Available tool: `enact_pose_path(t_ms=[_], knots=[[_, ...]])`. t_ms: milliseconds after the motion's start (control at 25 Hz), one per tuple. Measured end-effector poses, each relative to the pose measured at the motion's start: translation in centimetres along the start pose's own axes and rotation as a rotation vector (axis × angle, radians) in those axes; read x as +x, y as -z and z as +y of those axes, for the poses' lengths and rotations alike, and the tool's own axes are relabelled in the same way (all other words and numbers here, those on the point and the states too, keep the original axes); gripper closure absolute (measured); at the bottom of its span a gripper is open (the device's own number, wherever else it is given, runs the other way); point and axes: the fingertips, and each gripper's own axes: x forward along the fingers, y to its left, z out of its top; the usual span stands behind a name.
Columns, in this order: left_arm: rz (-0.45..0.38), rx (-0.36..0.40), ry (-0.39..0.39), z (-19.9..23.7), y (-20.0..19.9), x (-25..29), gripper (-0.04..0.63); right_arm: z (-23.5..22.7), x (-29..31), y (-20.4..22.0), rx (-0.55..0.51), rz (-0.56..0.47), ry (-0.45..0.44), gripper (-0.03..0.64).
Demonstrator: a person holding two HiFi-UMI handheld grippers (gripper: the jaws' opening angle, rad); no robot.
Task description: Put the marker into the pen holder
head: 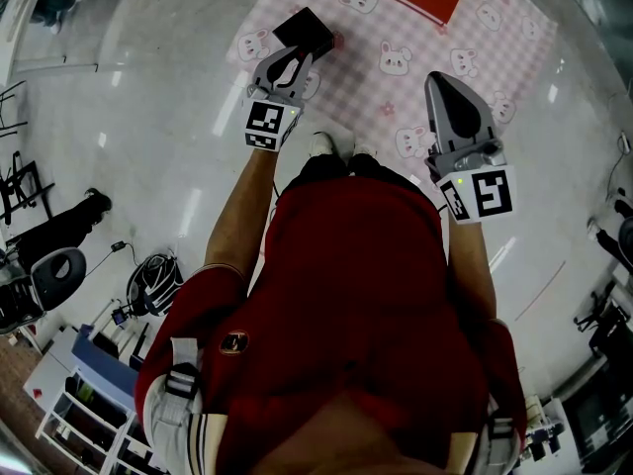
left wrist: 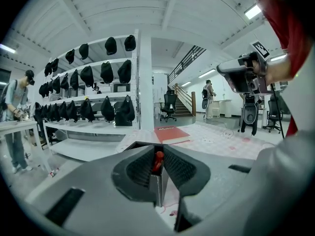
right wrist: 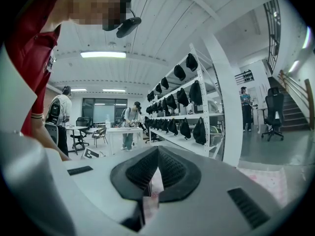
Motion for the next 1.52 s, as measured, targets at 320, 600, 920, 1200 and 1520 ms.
enact_pose_path(t_ms=[320,600,920,1200,1520], knots=[[-0.016,-0.006,0.013,-0.4,-0.6,-0.2,0.514,0.5,0.4,0.0,-0.001,0.0,-0.016,0.618],[-0.024,0.012,0.009,-0.3,-1.0,-0.8,0.511,0.8,0.6,0.0,0.003,-0.007,-0.027,0.618],[-0.055,0.026,0.006,-0.1,-2.8,-1.7,0.511,1.6,0.8,-0.3,0.006,-0.02,-0.033,0.618],[-0.097,0.045,0.007,-0.8,-4.6,-2.8,0.511,2.0,0.5,-0.2,0.01,-0.034,-0.037,0.618],[-0.219,0.079,0.008,-1.8,-9.4,-5.3,0.511,2.8,0.6,-0.9,0.014,-0.066,-0.048,0.618]])
